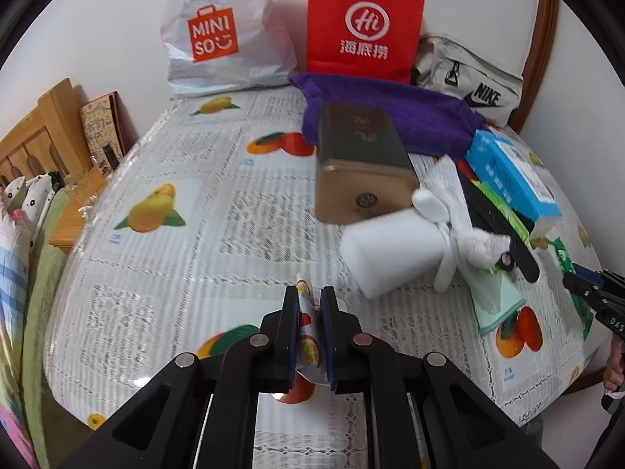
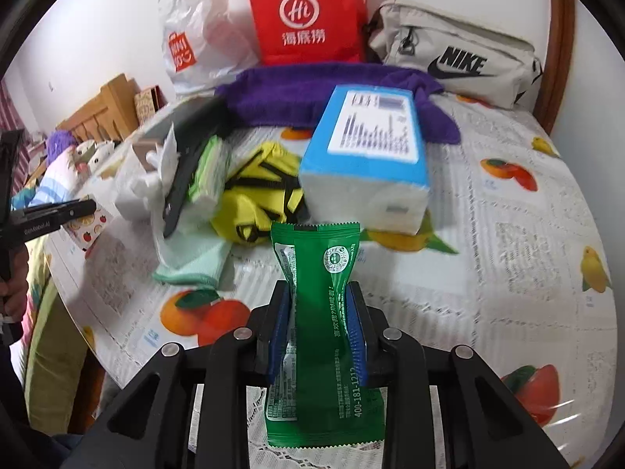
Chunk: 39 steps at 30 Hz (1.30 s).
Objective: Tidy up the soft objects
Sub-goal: 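Carry the orange-slice packet with left tool while right tool carries green packet toward purple towel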
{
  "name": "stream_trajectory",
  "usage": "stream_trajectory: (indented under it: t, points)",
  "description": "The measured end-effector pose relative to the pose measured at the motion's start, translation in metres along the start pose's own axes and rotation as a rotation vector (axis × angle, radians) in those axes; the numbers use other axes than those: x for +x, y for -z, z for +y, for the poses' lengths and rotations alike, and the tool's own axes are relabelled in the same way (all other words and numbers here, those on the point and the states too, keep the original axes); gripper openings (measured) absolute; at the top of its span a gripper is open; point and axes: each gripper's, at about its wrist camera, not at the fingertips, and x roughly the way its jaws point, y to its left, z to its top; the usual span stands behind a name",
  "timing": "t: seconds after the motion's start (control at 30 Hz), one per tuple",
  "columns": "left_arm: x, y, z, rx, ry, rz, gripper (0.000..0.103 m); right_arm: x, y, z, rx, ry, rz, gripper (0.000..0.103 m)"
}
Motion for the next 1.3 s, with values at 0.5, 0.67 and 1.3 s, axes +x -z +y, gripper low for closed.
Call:
stream_trajectory:
  t: [0.5,0.67,1.3]
  points:
    - [-0.014,-0.060,0.007,0.005,-0.017,-0.087,0.011,-0.028,-0.074,-0.026,0.059,0.031,-0.099,0.029]
    - [-0.007,-0.087,0.005,-0.003,-0.020,-0.110,0.011,-0.024,-0.105,-0.033,0.068,0.033,-0.122,0.029]
    - [0.046,-0.183,-0.004,-0.011,0.024,-0.146,0.011,0.037,-0.207,-0.050,0.083,0.020,-0.147,0.029]
